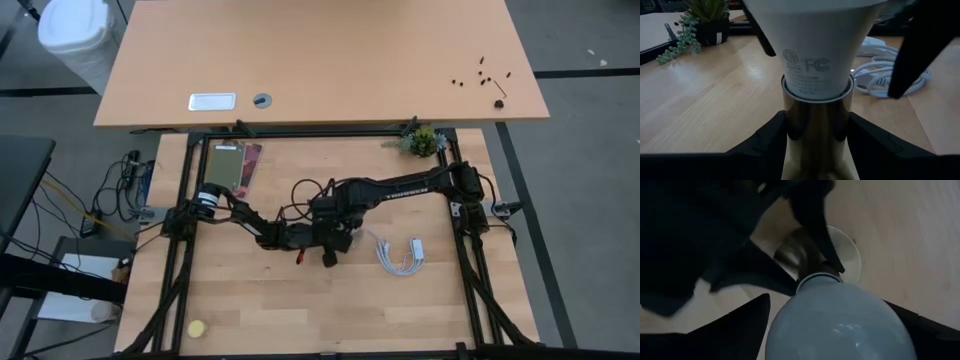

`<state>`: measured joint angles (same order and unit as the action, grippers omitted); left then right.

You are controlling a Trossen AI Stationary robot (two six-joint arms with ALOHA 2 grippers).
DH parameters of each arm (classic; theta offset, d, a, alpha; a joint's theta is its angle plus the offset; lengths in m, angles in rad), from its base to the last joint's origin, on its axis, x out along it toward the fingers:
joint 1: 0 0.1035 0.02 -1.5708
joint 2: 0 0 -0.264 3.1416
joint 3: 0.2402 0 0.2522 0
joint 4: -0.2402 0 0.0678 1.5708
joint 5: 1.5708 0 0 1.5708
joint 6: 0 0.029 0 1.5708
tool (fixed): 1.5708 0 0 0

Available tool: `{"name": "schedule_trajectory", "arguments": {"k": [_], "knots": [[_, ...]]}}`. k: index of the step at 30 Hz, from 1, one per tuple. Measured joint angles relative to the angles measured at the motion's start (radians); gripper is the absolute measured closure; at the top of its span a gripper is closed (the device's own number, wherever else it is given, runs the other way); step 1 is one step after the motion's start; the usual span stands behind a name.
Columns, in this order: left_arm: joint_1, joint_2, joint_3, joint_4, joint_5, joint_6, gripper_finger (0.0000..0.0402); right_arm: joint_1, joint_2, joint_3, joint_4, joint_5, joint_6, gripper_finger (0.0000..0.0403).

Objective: Screw lightbulb
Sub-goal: Insert the white lightbulb into the desk lamp

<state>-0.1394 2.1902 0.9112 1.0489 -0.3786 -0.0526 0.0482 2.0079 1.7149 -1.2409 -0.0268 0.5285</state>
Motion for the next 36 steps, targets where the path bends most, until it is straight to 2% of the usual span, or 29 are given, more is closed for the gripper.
{"name": "schedule_trajectory", "arguments": {"k": [6, 14, 18, 24, 31, 36], "knots": [[0.000, 0.000, 0.000, 0.000, 0.000, 0.000, 0.0215, -0.013, 0.000, 0.000, -0.016, -0.001, -0.294, 0.0081], [0.000, 0.000, 0.000, -0.001, 0.000, 0.000, 0.0215, 0.009, -0.001, 0.000, -0.020, 0.008, -0.865, 0.0091], [0.000, 0.000, 0.000, -0.001, -0.001, 0.000, 0.0215, 0.019, -0.001, 0.000, -0.014, 0.012, -1.044, 0.0094], [0.000, 0.000, 0.000, -0.001, -0.001, 0.000, 0.0215, 0.020, -0.001, -0.014, 0.017, 0.012, -1.082, 0.0105], [0.000, 0.000, 0.001, -0.003, 0.000, 0.000, 0.0215, 0.019, -0.004, -0.053, 0.043, 0.028, -1.084, 0.0145], [0.000, 0.000, 0.001, -0.004, 0.000, 0.000, 0.0215, 0.019, -0.003, -0.053, 0.045, 0.029, -1.016, 0.0156]]}}
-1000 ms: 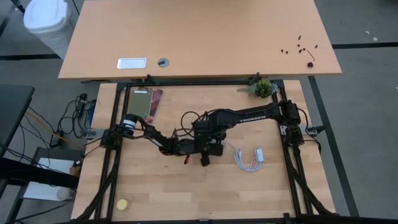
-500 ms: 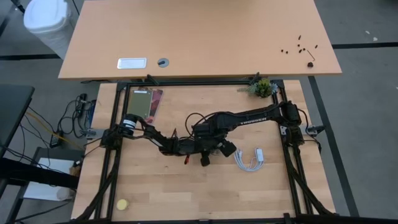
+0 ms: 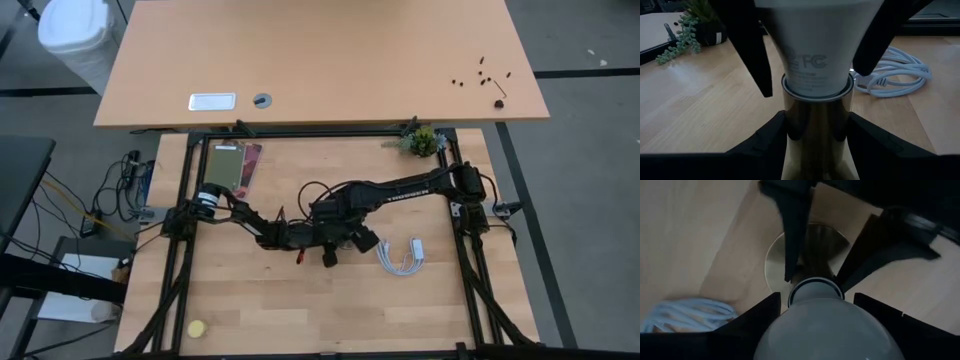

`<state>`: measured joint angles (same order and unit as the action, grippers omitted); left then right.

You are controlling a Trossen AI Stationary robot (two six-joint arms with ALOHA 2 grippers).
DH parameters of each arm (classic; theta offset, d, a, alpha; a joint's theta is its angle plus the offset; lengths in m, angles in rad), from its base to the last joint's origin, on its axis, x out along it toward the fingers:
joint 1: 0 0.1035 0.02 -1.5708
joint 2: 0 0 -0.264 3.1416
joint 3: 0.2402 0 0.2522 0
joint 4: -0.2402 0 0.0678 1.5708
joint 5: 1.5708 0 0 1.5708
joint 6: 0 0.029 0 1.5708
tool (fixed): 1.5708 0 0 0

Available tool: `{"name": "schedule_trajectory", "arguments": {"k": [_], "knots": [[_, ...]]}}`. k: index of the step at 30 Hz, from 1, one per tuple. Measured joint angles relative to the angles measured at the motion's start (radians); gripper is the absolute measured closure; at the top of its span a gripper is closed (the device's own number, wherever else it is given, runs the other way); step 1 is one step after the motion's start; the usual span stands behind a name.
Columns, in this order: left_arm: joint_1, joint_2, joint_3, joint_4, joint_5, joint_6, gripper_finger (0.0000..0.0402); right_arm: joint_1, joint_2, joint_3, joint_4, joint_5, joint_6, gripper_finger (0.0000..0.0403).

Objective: Screw lightbulb
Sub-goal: Insert the white lightbulb into the desk lamp

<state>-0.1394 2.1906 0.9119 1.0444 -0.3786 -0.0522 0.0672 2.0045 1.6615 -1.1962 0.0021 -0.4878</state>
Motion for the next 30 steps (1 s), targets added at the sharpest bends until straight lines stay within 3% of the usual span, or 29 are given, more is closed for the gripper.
{"name": "schedule_trajectory", "arguments": {"k": [4, 15, 25, 30], "knots": [[0.000, 0.000, 0.000, -0.001, 0.000, 0.000, 0.0215, -0.010, 0.002, 0.003, 0.010, -0.001, 0.236, 0.0142], [0.000, 0.000, -0.002, 0.001, 0.001, -0.004, 0.0215, -0.042, 0.003, 0.002, 0.029, -0.001, 1.199, 0.0142], [0.000, 0.000, 0.000, -0.001, -0.003, 0.001, 0.0215, -0.057, -0.011, 0.013, 0.020, -0.077, 1.200, 0.0103], [0.000, 0.000, 0.000, -0.001, -0.003, 0.000, 0.0215, -0.059, -0.018, 0.063, -0.018, -0.076, 1.034, 0.0097]]}}
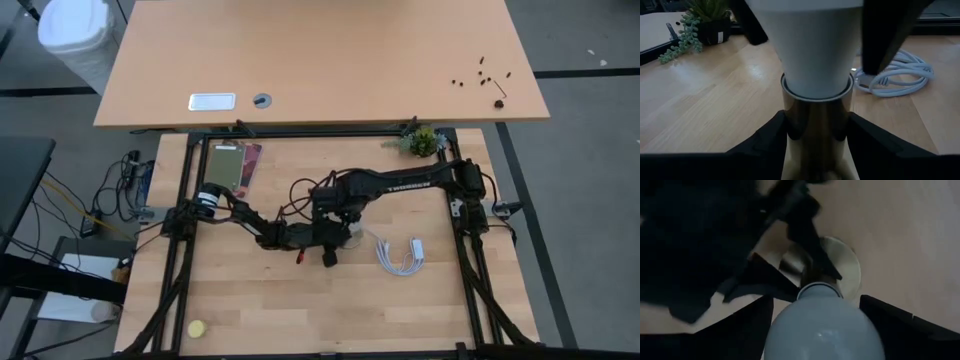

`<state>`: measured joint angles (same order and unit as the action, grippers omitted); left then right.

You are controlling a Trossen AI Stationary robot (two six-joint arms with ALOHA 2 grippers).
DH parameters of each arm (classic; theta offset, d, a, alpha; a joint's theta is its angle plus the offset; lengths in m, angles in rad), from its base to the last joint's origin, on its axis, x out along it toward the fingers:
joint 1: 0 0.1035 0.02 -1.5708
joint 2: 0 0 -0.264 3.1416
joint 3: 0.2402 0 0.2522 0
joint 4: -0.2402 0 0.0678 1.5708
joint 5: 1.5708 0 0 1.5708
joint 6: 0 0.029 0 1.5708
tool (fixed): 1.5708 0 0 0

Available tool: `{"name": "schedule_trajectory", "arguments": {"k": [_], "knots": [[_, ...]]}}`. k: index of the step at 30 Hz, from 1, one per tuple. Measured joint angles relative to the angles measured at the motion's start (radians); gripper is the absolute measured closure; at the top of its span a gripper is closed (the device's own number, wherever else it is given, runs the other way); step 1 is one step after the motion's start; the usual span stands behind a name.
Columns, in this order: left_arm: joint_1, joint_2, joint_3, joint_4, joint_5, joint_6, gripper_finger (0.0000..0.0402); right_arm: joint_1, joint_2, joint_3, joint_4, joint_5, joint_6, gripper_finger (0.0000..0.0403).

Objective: Screw lightbulb
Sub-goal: Insert the white lightbulb into the desk lamp

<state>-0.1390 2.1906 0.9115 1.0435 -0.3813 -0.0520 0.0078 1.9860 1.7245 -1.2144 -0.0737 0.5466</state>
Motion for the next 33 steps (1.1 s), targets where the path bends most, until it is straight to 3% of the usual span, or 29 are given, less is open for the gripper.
{"name": "schedule_trajectory", "arguments": {"k": [7, 12, 15, 21, 27, 33], "knots": [[0.000, 0.000, 0.000, 0.000, 0.001, 0.018, 0.0215, 0.028, 0.000, -0.003, -0.029, 0.012, -0.547, 0.0102], [0.000, 0.000, 0.000, -0.001, 0.001, 0.021, 0.0215, 0.069, 0.004, -0.013, -0.027, 0.123, -0.830, 0.0106], [0.000, 0.000, 0.000, -0.002, 0.001, 0.022, 0.0215, 0.085, 0.009, -0.015, -0.017, 0.176, -0.901, 0.0110], [0.000, 0.000, 0.000, -0.002, 0.000, 0.021, 0.0215, 0.090, 0.009, -0.022, 0.001, 0.181, -0.995, 0.0112], [0.000, 0.000, 0.000, -0.002, 0.000, 0.022, 0.0215, 0.089, 0.009, -0.048, -0.008, 0.188, -1.192, 0.0112], [0.000, 0.000, 0.000, -0.002, 0.002, 0.022, 0.0215, 0.083, 0.009, -0.070, 0.008, 0.186, -1.189, 0.0117]]}}
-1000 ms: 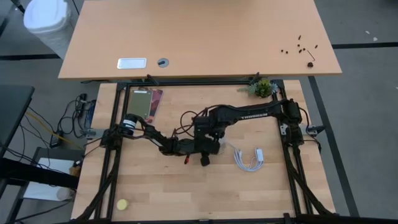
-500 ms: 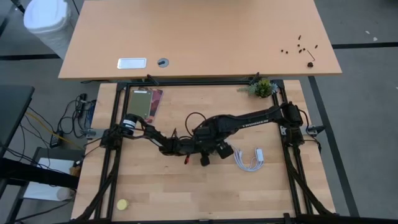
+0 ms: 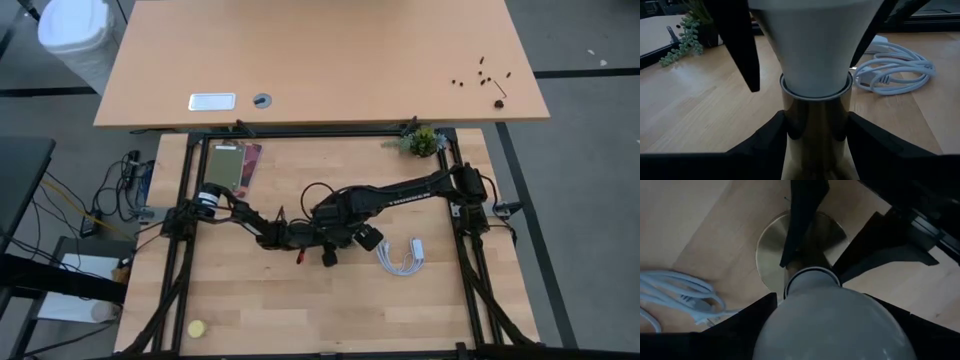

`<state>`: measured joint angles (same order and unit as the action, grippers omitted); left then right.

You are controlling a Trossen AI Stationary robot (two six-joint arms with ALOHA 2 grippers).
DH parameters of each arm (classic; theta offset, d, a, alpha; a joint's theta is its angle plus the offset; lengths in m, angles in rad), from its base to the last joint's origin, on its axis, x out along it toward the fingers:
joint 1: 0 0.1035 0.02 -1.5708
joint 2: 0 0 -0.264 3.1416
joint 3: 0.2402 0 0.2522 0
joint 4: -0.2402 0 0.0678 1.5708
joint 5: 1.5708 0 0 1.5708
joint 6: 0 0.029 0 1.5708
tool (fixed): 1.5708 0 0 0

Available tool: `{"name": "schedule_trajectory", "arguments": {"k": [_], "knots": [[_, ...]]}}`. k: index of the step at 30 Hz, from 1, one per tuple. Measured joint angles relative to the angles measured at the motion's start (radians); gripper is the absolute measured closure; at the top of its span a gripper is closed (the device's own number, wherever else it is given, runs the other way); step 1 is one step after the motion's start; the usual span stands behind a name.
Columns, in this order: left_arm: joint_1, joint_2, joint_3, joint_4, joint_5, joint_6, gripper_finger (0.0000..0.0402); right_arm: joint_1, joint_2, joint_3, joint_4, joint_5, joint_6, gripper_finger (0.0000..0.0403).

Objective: Screw lightbulb
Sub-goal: Insert the white lightbulb into the desk lamp

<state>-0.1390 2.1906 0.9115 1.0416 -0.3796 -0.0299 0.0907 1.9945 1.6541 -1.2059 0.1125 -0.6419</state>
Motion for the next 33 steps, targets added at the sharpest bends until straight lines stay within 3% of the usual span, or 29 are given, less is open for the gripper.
{"name": "schedule_trajectory", "arguments": {"k": [6, 10, 17, 26, 33], "knots": [[0.000, 0.000, 0.000, 0.000, 0.005, 0.001, 0.0215, -0.008, 0.000, 0.000, 0.001, -0.026, 0.096, 0.0157], [0.000, 0.000, 0.000, -0.001, 0.004, 0.001, 0.0215, -0.007, 0.000, -0.001, 0.000, -0.027, 0.203, 0.0157], [0.000, 0.000, -0.001, -0.005, 0.004, 0.001, 0.0215, -0.008, 0.000, -0.001, 0.009, -0.030, 0.686, 0.0132], [-0.001, 0.001, -0.003, -0.013, 0.000, 0.001, 0.0216, -0.023, -0.001, -0.001, 0.012, -0.051, 1.320, 0.0144], [0.000, 0.002, -0.002, -0.027, -0.002, 0.001, 0.0216, -0.031, 0.002, 0.039, -0.016, -0.087, 1.265, 0.0092]]}}
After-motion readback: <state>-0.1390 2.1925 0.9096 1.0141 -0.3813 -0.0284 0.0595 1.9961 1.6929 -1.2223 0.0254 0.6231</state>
